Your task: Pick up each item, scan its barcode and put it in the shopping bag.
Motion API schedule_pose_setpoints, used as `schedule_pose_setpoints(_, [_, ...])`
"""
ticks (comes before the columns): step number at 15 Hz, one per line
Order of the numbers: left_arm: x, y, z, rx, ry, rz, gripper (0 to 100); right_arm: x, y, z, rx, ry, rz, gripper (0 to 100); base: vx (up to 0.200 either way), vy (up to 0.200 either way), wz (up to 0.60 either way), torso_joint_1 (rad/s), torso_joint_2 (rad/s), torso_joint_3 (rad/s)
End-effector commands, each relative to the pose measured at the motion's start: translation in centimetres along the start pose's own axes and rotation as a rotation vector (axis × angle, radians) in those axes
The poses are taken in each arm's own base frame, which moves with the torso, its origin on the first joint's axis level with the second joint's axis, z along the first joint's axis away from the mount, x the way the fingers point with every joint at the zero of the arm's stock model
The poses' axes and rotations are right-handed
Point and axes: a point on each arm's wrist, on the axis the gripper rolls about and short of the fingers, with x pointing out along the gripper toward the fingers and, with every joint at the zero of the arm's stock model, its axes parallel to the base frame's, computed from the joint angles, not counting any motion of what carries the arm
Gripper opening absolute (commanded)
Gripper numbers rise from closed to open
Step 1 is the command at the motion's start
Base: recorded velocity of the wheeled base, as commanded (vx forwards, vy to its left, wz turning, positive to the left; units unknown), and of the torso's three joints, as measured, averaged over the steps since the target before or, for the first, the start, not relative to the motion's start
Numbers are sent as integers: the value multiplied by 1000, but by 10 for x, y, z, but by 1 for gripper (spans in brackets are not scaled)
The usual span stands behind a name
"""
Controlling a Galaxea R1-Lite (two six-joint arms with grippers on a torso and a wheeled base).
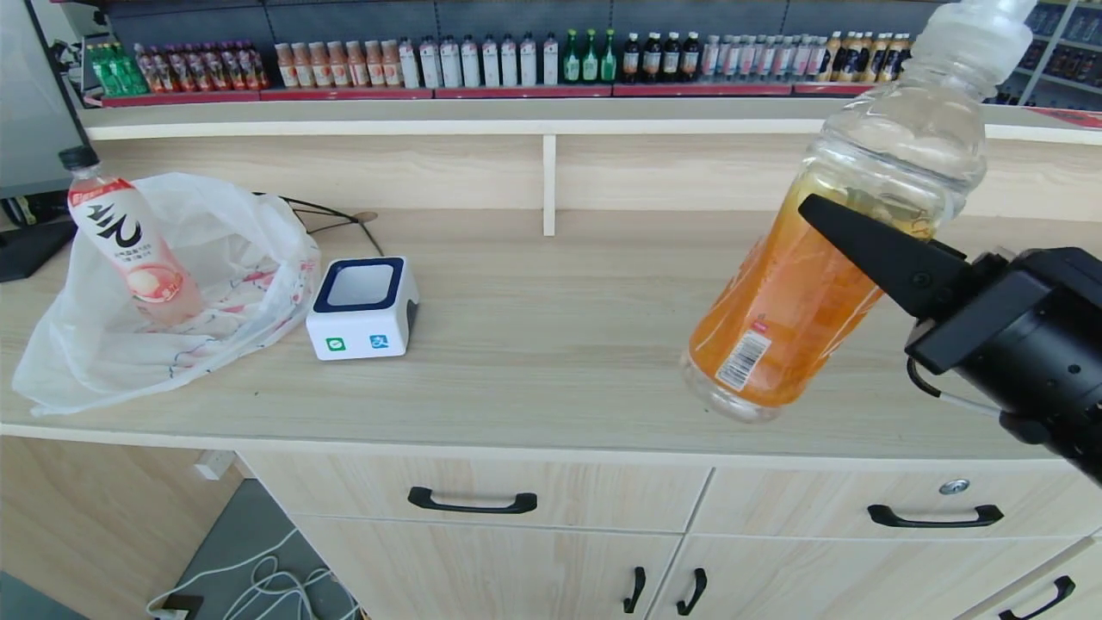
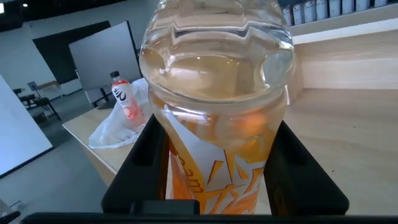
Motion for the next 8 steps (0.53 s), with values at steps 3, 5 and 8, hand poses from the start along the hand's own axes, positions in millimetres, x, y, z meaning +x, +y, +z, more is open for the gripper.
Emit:
schedule_pose_setpoints(3, [0, 0, 0, 0, -1, 1, 100, -1, 4, 4, 87, 3, 78, 0, 0, 0, 0, 0, 0, 0])
schedule_pose_setpoints(5, [0, 0, 0, 0, -1, 1, 100, 0, 14, 5, 109, 14, 173, 0, 0, 0, 0, 0, 0, 0])
schedule_pose_setpoints(8, [0, 0, 0, 0, -1, 1, 100, 4, 36, 10, 179, 4, 282, 0, 0, 0, 0, 0, 0, 0])
